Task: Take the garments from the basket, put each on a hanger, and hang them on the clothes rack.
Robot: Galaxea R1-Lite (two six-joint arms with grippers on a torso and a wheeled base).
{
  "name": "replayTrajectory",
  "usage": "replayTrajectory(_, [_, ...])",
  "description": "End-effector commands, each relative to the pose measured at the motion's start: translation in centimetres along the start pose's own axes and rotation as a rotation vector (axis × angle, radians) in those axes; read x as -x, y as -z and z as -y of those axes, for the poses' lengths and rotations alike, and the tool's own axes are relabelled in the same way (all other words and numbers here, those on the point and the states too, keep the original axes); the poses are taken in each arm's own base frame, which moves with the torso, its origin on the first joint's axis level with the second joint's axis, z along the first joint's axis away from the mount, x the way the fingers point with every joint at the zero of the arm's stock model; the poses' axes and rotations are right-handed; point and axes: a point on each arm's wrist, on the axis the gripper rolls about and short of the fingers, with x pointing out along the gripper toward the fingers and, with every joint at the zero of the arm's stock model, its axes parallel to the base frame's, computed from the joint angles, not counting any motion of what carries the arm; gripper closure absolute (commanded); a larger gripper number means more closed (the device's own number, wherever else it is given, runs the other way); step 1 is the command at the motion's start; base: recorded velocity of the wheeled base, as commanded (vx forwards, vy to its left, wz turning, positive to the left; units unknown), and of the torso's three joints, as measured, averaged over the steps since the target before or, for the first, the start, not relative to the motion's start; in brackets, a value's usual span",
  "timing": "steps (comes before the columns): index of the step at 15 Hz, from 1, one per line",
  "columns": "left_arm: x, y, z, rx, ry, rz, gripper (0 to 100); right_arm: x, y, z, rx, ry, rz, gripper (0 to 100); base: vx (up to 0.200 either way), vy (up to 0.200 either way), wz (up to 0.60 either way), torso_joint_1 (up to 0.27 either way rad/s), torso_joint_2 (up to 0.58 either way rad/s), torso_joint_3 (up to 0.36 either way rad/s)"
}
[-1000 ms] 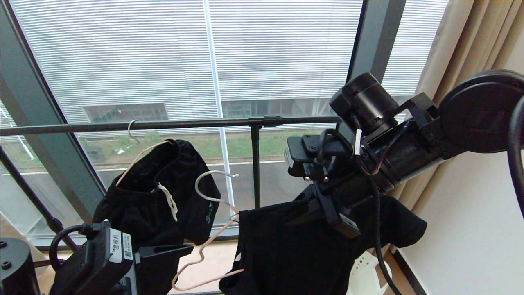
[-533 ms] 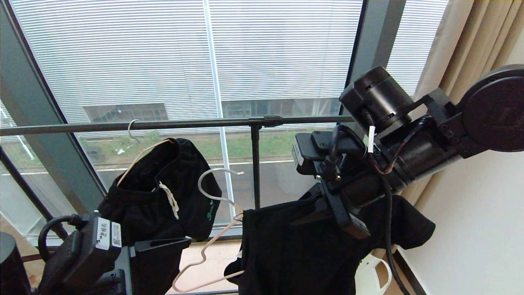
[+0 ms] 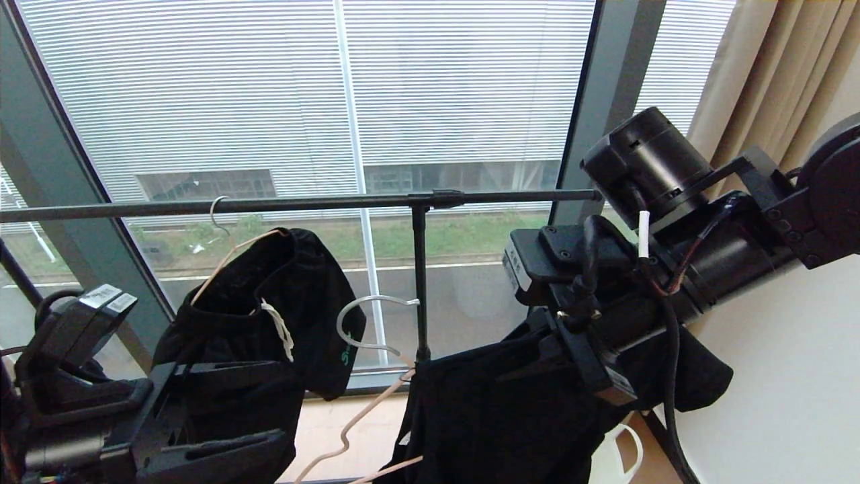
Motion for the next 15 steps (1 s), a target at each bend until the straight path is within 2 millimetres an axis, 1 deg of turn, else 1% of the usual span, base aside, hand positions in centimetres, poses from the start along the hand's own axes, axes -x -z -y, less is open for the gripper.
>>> replayTrajectory(1, [-0.7,0.1,-2.8,0.115,-0.044,-0.025,0,1.3,-0.3,-0.7,0.018,0.018,0.025,100,0.0,0.0,0.0,0.0,0.0,0.0])
replayTrajectory(3, [-1.3,0.4,-3.7,0.151,-0.053,-0.042,0,2.1,-0.7,-1.1,0.048,0.029,0.048,100,0.0,0.0,0.0,0.0,0.0,0.0])
replayTrajectory(5, [-1.7,0.4,-3.7,0.151,-0.074,-0.049,0,2.7,-0.9,-1.4,0.061,0.015,0.087,100,0.0,0.0,0.0,0.0,0.0,0.0])
replayTrajectory(7, [-2.5,0.7,-3.4,0.151,-0.091,-0.07,0,2.8,-1.0,-1.4,0.064,0.01,0.094,100,0.0,0.0,0.0,0.0,0.0,0.0])
replayTrajectory(10, [-4.7,1.4,-2.1,0.131,-0.181,-0.135,0,2.8,-1.1,-1.4,0.068,0.013,0.097,100,0.0,0.0,0.0,0.0,0.0,0.0])
replayTrajectory(12, [-5.2,1.9,-1.4,0.121,-0.168,-0.166,0,2.9,-1.2,-1.4,0.08,0.016,0.102,100,0.0,0.0,0.0,0.0,0.0,0.0])
replayTrajectory(15, [-5.2,2.8,-1.0,0.075,-0.149,-0.199,0,2.9,-1.3,-1.4,0.085,0.011,0.111,100,0.0,0.0,0.0,0.0,0.0,0.0])
